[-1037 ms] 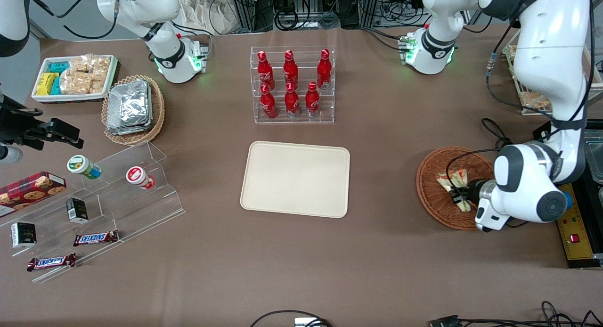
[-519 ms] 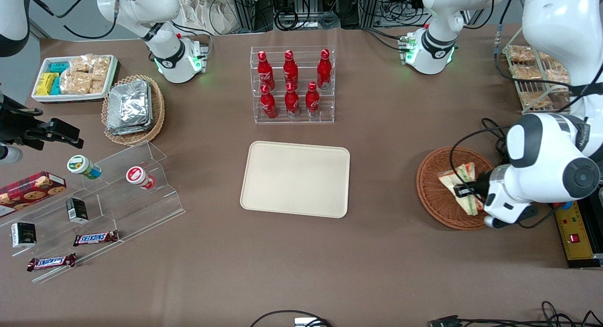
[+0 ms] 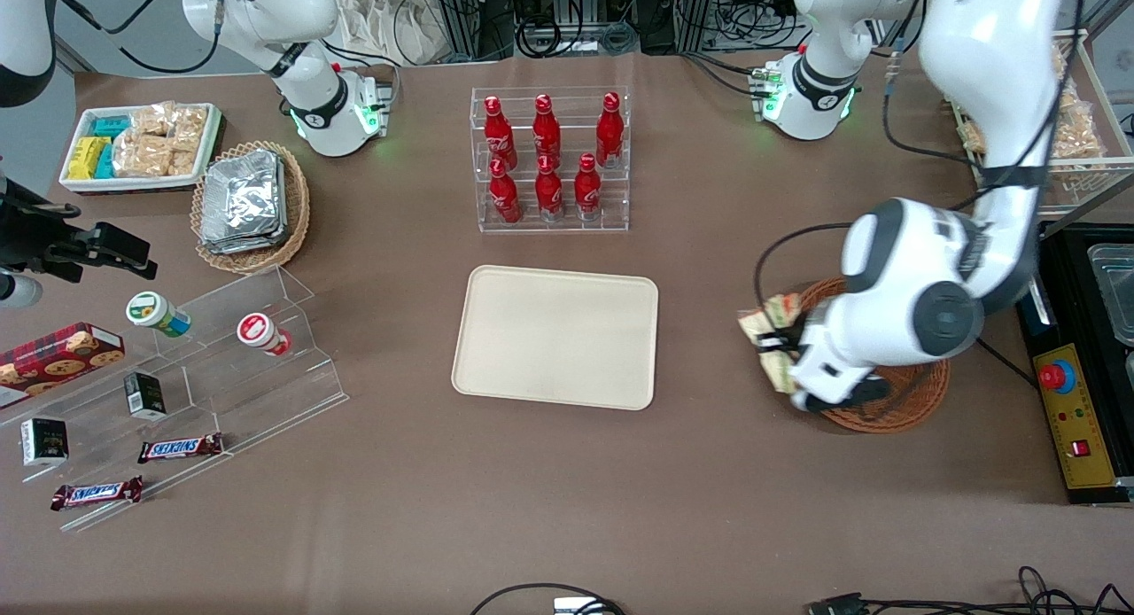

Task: Place sandwich from basket to tray
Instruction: 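Lift the sandwich and carry it with the left gripper over the beige tray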

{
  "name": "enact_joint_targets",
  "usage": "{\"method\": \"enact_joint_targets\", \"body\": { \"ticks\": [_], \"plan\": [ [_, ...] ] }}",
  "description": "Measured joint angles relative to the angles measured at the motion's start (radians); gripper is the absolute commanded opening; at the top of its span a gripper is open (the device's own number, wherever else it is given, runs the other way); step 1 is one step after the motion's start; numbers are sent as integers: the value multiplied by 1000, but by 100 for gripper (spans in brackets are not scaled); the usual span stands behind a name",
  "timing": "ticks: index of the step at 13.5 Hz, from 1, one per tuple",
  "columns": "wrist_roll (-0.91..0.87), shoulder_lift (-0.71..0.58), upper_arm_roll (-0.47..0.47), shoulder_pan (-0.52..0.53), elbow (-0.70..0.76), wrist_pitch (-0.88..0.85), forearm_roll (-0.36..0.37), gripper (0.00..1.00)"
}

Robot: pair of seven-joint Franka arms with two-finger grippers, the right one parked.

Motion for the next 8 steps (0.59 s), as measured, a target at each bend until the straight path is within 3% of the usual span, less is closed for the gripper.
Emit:
{"method": "enact_joint_targets", "body": {
  "ticks": [6, 8],
  "plan": [
    [-72, 166, -1, -189, 107, 36, 0, 14],
    [-67, 233, -1, -242, 143, 42, 39, 14]
  ]
}}
